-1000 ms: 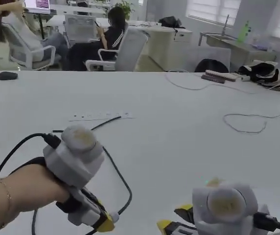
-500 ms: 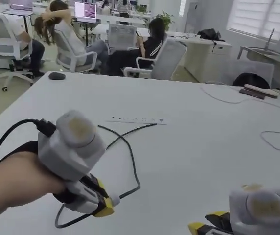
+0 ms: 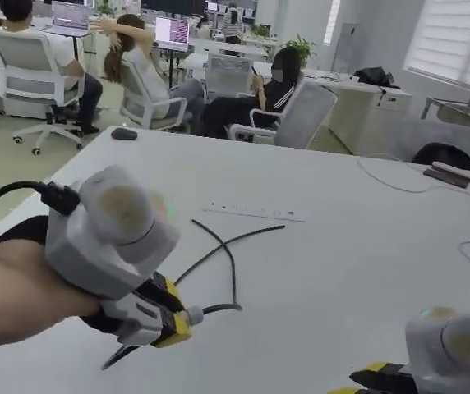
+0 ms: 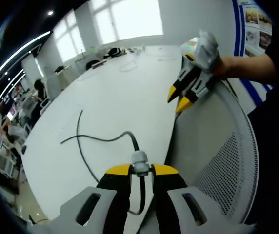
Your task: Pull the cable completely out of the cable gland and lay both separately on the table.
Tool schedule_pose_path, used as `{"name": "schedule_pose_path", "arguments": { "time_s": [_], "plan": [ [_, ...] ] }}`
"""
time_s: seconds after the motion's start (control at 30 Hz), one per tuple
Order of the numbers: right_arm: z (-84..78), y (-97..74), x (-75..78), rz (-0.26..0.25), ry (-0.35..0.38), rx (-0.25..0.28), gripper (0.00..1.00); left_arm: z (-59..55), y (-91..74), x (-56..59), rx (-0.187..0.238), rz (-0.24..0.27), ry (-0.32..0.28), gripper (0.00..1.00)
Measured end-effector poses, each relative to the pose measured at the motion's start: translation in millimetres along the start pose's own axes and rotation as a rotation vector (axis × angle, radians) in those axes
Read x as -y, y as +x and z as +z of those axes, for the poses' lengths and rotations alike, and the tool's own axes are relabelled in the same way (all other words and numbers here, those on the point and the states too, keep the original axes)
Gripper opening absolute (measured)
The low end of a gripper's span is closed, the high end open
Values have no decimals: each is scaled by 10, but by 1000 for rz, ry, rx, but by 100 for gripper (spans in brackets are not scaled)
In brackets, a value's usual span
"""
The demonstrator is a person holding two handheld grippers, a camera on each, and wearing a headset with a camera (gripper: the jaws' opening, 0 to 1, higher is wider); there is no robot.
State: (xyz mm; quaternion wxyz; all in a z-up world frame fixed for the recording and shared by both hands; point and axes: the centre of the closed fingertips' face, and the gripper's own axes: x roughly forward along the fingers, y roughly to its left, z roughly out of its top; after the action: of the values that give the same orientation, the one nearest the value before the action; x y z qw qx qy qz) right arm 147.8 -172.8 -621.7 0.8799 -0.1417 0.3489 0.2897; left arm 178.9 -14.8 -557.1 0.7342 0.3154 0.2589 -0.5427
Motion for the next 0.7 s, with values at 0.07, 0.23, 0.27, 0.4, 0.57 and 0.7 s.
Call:
{"name": "schedule_pose_path", "arguments": {
  "time_s": [0.07,0.23,0.27,0.4,0.57,0.7],
  "plan": [
    [192,-56,-103,72,-107,36,22,48,-52,-13,7,19,53,17],
    [751,-174,-418,260,-241,169,23,87,-130,15,25,35,94,17],
    [831,-177,-456,279,-258,185,24,77,-123,24,25,31,96,17],
    [1105,-120,-685,393,-304,236,26,8,-53,135,-1,14,215,17],
    [1189,84,-938,529,-390,197,26,9,43,206,-3,35,362,17],
    [1038,235,-1044,599,-449,86,27,20,86,278,-5,58,489,17]
  ]
}}
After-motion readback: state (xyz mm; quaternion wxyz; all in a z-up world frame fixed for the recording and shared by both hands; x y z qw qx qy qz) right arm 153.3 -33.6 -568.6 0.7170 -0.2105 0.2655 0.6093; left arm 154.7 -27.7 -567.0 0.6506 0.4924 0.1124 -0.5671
